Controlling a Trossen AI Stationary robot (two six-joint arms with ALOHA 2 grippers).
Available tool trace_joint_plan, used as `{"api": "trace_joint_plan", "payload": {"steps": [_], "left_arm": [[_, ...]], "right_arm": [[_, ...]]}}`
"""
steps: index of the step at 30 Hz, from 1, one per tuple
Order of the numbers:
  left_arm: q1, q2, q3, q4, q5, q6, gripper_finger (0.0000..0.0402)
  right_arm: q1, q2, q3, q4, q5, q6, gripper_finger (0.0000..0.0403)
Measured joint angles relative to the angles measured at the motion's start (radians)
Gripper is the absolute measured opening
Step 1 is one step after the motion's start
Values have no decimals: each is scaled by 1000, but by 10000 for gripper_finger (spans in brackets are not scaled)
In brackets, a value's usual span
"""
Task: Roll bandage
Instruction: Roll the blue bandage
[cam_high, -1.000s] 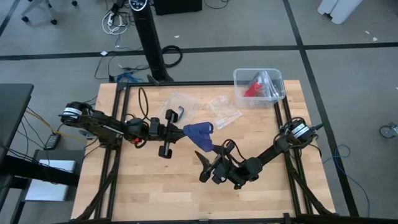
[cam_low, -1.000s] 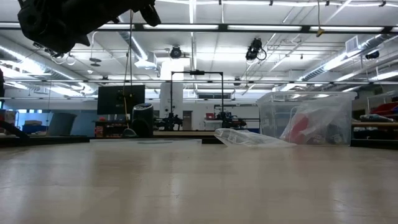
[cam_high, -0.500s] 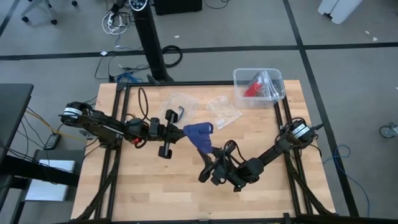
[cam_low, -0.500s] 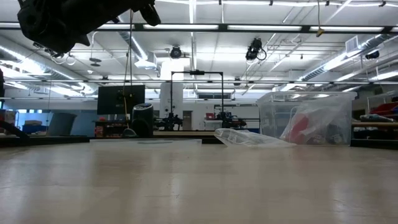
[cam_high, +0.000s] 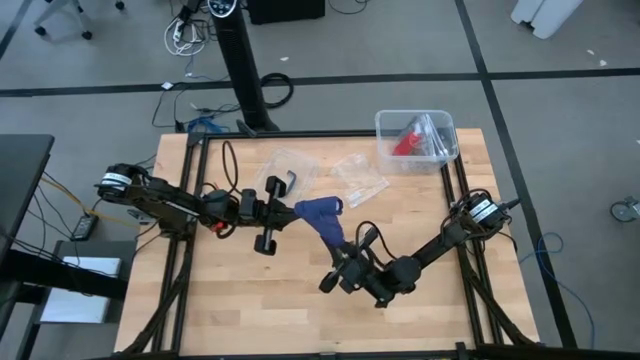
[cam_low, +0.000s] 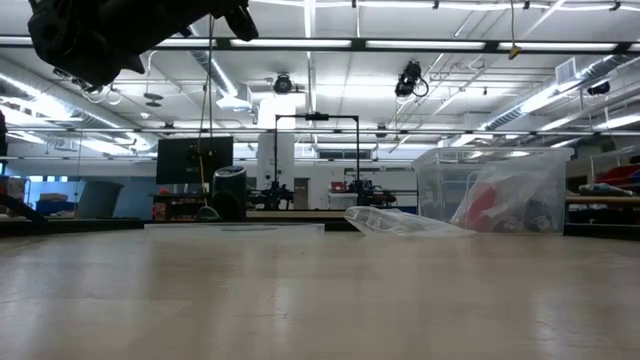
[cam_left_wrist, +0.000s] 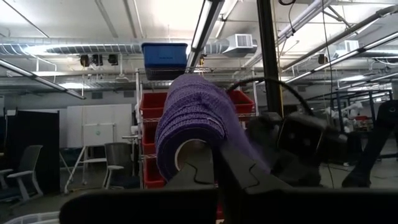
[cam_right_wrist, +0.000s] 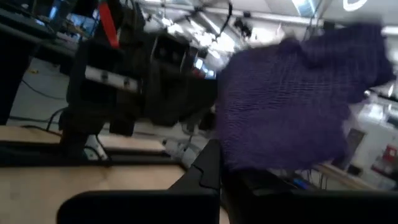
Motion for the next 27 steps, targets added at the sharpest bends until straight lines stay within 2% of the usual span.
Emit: {"api": "trace_joint_plan", "payload": {"steps": [6,12,27], "left_arm": [[0,0,0,0,0,-1,1],[0,0,0,4,0,-3,1],[1,-75,-24,0,7,18,1]], "right_arm": [[0,0,-38,-39,50,116,2],[10,0,-41,-40,155,96,1],[70,0,-41,-42,201,105,0]]}}
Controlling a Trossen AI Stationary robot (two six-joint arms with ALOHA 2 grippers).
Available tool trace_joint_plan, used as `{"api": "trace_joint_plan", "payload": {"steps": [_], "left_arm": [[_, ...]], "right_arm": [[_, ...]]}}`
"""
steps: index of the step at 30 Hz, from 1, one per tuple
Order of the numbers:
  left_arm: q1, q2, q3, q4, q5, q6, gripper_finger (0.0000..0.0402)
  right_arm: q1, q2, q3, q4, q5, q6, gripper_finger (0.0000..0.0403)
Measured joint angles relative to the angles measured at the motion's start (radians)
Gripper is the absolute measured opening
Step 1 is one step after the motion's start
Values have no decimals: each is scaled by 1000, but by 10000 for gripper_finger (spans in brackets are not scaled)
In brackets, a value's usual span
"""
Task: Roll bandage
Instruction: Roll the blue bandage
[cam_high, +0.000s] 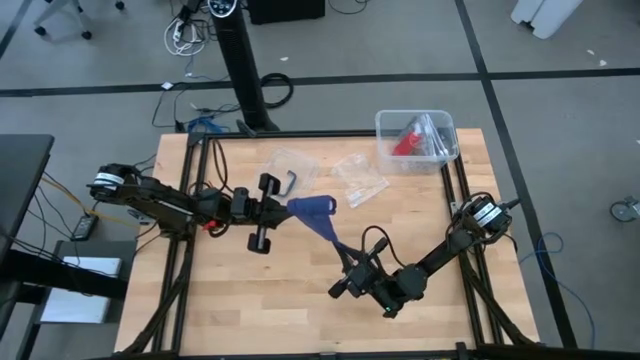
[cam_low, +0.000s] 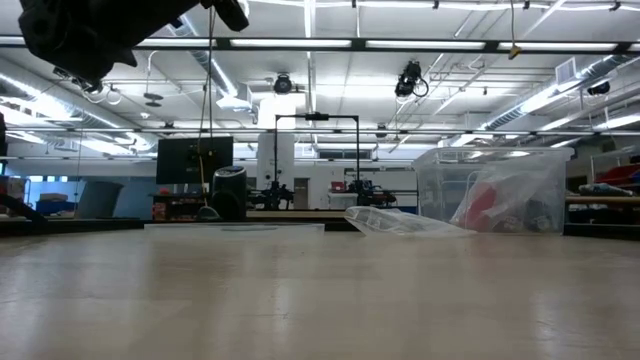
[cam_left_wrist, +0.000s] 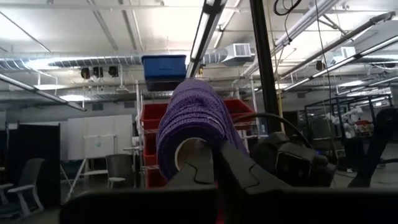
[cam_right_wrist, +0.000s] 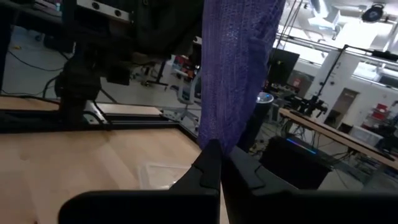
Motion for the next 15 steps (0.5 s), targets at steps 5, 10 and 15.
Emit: {"api": "trace_joint_plan", "payload": {"steps": [5,10,15], "left_arm": [[-7,0,3,-2,66,-61,1],[-48,-1,3,-4,123,-75,1],[-95,-1,0,-17,143,-81,1]], "right_arm": [[-48,0,-1,-2,-35,-48,0],[-106,0,-1,7,-79,-145,0],[-138,0,-1,35,-123,-236,0]]}}
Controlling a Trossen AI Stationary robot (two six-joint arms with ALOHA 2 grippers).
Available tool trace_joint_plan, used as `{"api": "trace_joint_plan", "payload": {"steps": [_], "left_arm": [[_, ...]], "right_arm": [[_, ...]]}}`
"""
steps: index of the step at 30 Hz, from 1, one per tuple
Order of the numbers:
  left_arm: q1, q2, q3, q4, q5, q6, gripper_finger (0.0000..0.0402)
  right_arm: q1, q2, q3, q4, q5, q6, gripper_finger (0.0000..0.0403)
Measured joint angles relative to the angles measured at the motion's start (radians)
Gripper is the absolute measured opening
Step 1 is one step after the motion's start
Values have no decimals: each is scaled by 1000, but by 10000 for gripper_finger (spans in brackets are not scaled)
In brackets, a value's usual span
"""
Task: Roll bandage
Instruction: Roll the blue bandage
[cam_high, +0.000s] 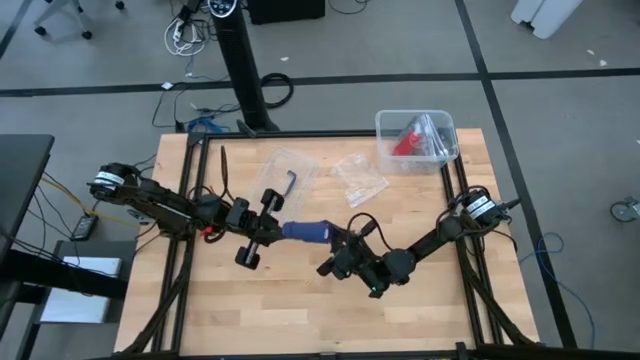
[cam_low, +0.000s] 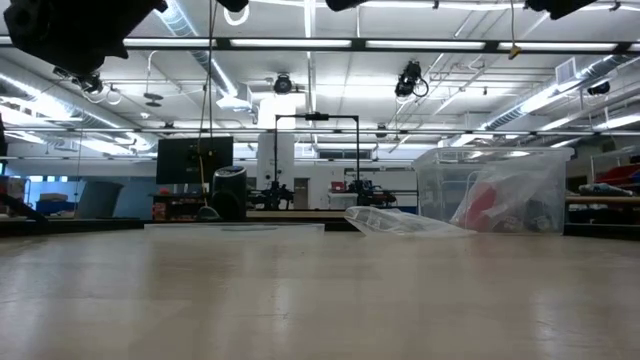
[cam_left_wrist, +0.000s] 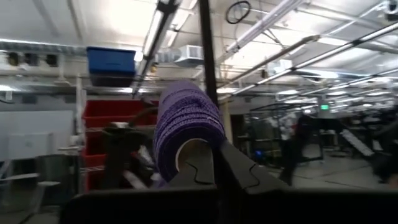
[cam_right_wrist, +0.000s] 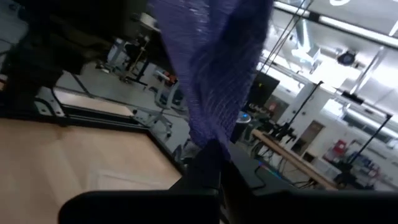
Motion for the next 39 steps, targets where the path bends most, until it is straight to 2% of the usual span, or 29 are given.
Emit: {"api": "trace_joint_plan", "payload": {"steps": [8,12,24,27,31,35,39], "left_arm": [[-57,0,0,-59,13,8,1],[-66,-1,0,-65,40,9,1],[-64,-1,0,-84,32,9,1],[-64,-1,0,-89,32,11,1],[-64,-1,0,-91,26,18,1],[-54,-1,0,-105,-1,44,1],[-27,0,0,-110,-13,41,1]], "right_arm": [[-6,-16,0,26,-19,-61,9],[-4,-16,0,40,31,-28,29],[19,-16,0,-6,239,161,140],[43,-16,-9,-39,243,231,159],[94,-16,-50,-65,243,368,159],[151,-16,-116,-63,244,542,139],[213,-16,-152,41,192,584,113]]}}
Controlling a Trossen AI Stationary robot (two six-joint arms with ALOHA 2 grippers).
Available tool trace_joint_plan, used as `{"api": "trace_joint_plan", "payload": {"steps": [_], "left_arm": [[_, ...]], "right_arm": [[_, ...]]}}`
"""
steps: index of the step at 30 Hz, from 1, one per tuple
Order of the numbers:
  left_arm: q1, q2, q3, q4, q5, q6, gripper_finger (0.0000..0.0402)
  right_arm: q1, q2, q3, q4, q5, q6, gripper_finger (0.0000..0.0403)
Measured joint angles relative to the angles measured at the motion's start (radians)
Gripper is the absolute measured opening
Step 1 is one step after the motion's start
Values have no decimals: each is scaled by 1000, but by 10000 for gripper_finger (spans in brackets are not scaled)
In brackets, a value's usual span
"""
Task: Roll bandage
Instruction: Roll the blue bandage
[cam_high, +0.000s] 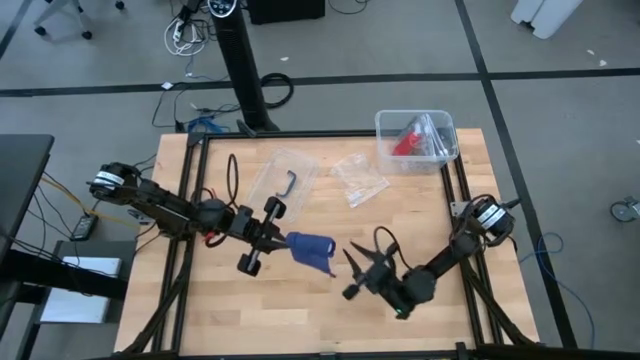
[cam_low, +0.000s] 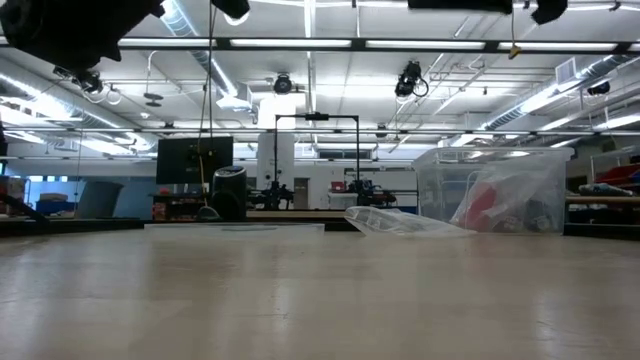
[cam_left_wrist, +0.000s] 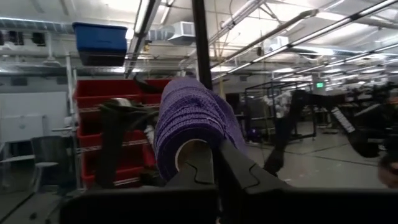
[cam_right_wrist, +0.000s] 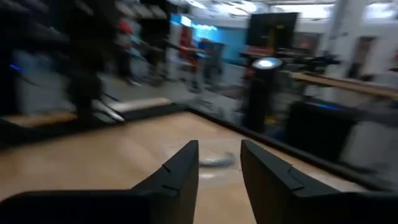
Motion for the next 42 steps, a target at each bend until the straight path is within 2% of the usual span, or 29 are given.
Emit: {"api": "trace_joint_plan", "payload": {"steps": [4,9,16,21,24,27,33,36,42], "left_arm": [[25,0,0,0,1,0,1],[59,0,0,-6,-10,-1,1],[70,0,0,-17,-11,-7,1],[70,0,0,-21,-11,-8,1],[70,0,0,-19,-11,-8,1],[70,0,0,-19,-11,-8,1],[70,0,1,-12,-11,-8,1],[70,0,2,27,-4,-23,1],[70,0,2,97,84,-91,1]], "right_arm": [[52,-16,25,43,-71,-48,108],[74,-31,100,42,-201,-153,141],[35,-30,215,5,-159,-349,214],[3,-30,242,0,-128,-408,230],[-16,-30,242,-57,-128,-387,212],[-22,-30,242,-103,-166,-331,176],[-27,-30,242,-180,-174,-299,68],[-41,-30,242,-231,-126,-299,13],[-76,-30,242,-285,-74,-334,5]]}}
